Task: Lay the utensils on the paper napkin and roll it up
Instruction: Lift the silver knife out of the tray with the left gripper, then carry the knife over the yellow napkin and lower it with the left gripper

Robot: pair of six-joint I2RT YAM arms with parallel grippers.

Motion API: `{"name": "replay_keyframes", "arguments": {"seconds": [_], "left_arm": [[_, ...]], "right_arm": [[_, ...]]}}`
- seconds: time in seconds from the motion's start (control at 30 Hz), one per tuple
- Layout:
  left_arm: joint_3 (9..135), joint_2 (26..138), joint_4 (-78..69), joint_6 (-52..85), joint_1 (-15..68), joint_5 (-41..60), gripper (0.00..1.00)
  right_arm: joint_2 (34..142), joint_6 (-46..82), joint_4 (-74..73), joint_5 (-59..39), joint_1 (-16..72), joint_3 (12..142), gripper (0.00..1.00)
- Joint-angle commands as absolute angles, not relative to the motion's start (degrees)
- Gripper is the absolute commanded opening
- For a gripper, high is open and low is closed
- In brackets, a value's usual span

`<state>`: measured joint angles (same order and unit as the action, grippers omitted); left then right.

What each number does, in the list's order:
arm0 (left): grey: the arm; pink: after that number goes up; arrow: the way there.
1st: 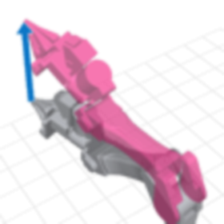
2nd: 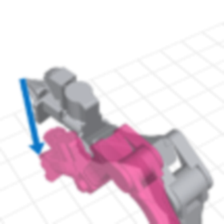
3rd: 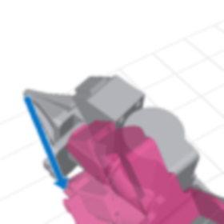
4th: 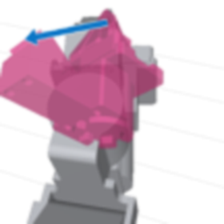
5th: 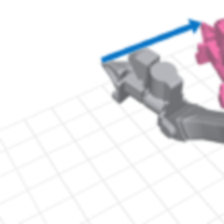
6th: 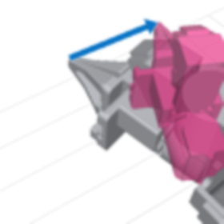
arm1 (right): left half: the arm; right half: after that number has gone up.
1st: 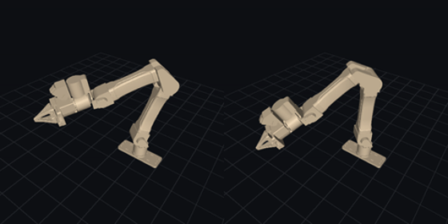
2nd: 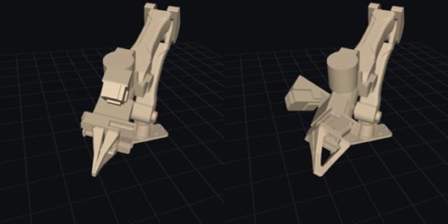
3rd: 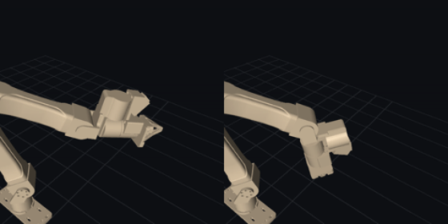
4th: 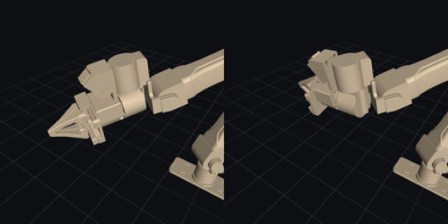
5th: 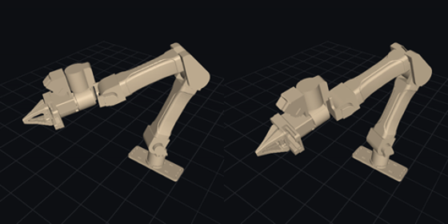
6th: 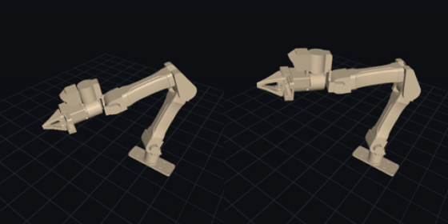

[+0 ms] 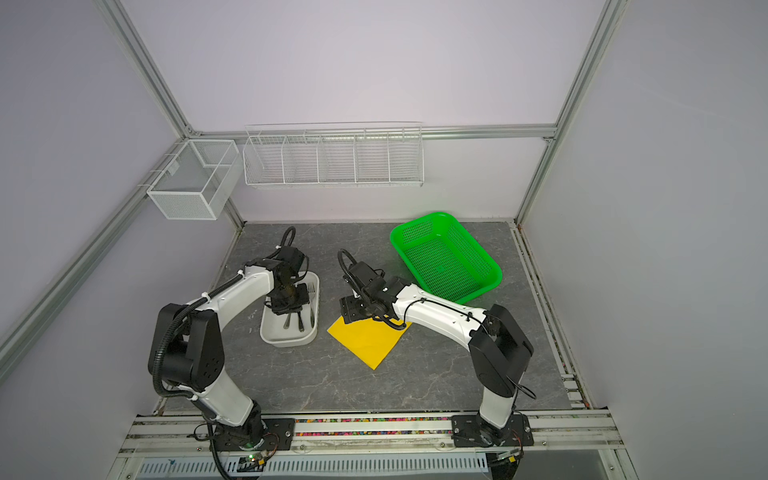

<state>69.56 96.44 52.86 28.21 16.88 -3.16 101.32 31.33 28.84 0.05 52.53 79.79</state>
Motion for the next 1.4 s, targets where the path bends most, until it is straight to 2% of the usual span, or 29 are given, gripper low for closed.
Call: {"name": "replay_keyframes", "arguments": {"seconds": [0.0, 0.3, 0.77, 1.1, 1.37], "left_arm": [[71.7, 94.6, 56.0, 27.5, 16.6, -2.9, 0.00], [72.3, 93.1, 56.9, 27.4, 16.5, -1.8, 0.00], [71.2, 89.8, 54.8, 29.9, 17.0, 5.2, 0.00], [73.7, 91.5, 52.4, 35.4, 25.3, 6.1, 0.00], [76.8, 97.6, 48.9, 40.5, 34.5, 5.7, 0.00]], "right_arm": [[100.9, 32.5, 26.3, -3.7, 52.2, 79.2, 0.72], [102.1, 33.3, 22.5, -9.2, 52.2, 79.4, 0.72], [98.1, 34.6, 23.5, -3.5, 51.1, 76.7, 0.72], [89.9, 37.0, 23.7, 2.4, 47.5, 68.9, 0.73], [85.5, 37.9, 25.1, 5.3, 45.4, 63.7, 0.73]]}}
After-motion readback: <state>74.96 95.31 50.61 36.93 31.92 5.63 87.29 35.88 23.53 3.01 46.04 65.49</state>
